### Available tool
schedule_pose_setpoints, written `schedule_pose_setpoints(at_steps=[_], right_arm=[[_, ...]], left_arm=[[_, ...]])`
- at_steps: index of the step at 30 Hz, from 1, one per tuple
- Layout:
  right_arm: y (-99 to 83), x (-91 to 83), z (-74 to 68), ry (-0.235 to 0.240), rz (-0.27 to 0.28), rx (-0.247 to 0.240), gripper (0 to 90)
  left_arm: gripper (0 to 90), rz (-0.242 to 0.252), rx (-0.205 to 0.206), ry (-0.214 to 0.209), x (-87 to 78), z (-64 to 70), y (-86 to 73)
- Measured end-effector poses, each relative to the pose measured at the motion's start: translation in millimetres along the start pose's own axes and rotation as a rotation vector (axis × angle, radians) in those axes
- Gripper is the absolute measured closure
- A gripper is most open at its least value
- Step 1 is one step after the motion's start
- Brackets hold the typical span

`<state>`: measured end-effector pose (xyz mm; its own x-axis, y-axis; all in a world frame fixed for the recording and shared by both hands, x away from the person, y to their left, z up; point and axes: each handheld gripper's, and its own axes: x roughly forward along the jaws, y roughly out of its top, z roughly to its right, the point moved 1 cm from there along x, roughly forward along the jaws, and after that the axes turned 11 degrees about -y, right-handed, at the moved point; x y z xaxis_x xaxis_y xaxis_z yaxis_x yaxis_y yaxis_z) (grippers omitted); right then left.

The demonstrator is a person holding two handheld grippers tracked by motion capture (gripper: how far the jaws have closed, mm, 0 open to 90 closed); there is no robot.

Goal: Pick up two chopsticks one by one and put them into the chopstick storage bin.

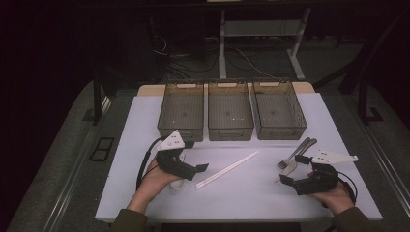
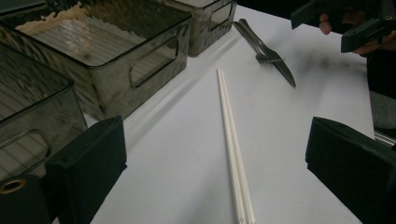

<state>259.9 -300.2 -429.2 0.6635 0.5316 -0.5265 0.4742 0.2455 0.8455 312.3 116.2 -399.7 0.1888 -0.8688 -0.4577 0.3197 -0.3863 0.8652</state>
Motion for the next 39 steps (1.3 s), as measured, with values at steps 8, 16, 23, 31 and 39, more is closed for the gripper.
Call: schedule_pose_setpoints(at_steps=[8,16,23,31,39], right_arm=[[0.2,-0.4,0.6,-0.001,0.004,0.003,0.7],[0.3,-0.7,1.1,-0.004,0.006,0.009,0.7],[0.3,-1.1,1.1,-0.006,0.01,0.012,0.7],[0.2,-1.7,1.6,-0.007,0.013,0.015,0.7],[0.4,-1.7,1.9,-0.007,0.014,0.017,0.7]], left_arm=[[14.6,0.001,0.007,-0.015,14.4,-0.4,9.6],[25.4,0.002,0.004,-0.048,27.8,-4.1,15.3],[37.2,-0.009,0.01,-0.06,41.5,-5.5,20.5],[53.8,-0.066,-0.002,-0.083,59.5,-8.5,19.0],[67.0,-0.15,-0.017,-0.09,76.6,-7.1,10.5]])
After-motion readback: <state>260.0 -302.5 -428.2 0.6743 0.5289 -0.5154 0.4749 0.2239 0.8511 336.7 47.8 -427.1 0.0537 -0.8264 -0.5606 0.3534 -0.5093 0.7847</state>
